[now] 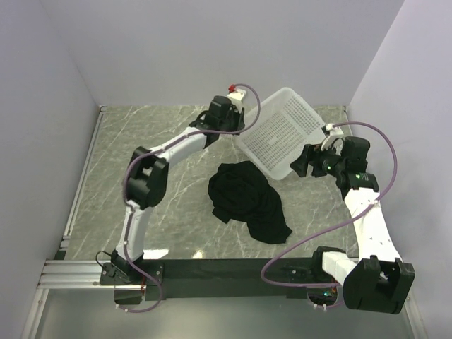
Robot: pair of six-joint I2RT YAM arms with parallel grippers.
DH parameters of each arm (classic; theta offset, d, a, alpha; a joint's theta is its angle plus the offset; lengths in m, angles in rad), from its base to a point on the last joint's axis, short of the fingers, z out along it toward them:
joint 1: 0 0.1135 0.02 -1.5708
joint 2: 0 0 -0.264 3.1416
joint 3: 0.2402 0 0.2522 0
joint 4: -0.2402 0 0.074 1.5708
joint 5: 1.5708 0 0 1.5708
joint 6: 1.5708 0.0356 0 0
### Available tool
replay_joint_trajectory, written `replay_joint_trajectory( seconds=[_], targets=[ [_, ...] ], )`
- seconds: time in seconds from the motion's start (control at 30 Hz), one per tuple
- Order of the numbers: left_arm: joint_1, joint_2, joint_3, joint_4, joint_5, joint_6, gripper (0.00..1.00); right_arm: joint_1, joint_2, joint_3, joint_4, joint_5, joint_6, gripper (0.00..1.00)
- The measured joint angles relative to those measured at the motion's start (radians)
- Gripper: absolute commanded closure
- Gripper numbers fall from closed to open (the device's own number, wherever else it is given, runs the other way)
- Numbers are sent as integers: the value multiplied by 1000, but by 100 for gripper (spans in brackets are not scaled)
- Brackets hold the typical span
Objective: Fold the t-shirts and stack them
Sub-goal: Pick up the bin at the center of the board.
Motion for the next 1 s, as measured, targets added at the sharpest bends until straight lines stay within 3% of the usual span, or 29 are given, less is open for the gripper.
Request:
replay_joint_trajectory(
  seconds=[0.17,0.4,0.73,0.87,1.0],
  targets=[
    [35,-245,-195,89,-40,-34,100,-5,0,0,0,-1,0,12],
    [224,-564,-546,203,-70,-163,100,-13,2,2,7,-2,-2,12],
    [415,-901,-902,143,-250,-176,100,-17,14,2,23,-5,-4,12],
    [568,-1005,-998,151,-321,-178,100,-17,21,2,28,-11,-5,12],
    [734,-1003,-1055,185,-346,-202,100,-17,34,2,34,-19,-8,12]
  ],
)
